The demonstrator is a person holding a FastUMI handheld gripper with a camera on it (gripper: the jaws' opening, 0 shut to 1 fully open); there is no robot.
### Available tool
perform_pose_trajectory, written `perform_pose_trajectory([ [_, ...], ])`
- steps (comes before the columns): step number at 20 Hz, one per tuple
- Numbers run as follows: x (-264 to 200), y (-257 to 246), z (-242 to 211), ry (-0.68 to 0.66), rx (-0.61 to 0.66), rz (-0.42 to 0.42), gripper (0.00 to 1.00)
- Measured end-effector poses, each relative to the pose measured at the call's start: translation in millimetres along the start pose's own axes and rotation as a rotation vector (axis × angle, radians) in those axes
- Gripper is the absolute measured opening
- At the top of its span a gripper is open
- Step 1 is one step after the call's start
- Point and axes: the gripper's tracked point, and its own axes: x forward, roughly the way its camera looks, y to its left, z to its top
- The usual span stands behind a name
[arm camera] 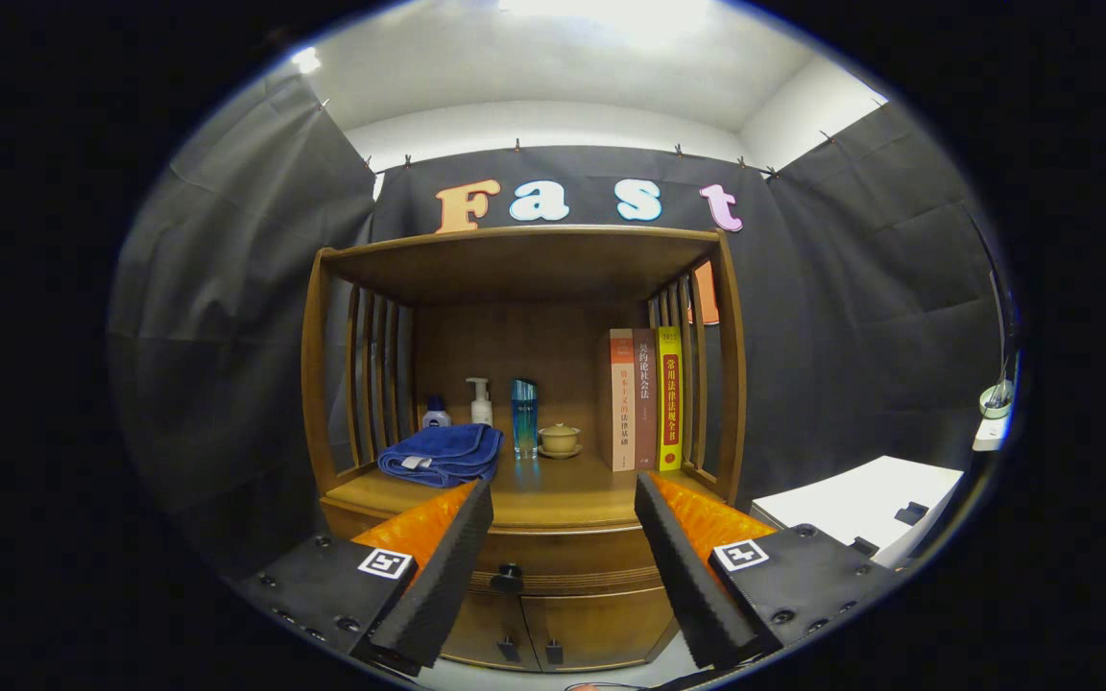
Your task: Pull open the drawer, take out the items inside it, and place them on the countertop above the cabinet.
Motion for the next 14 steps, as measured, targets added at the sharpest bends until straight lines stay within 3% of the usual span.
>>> perform_pose_trajectory([
  [14, 6.3, 10.2, -12.5, -0.007, -0.013, 0.022, 0.98],
])
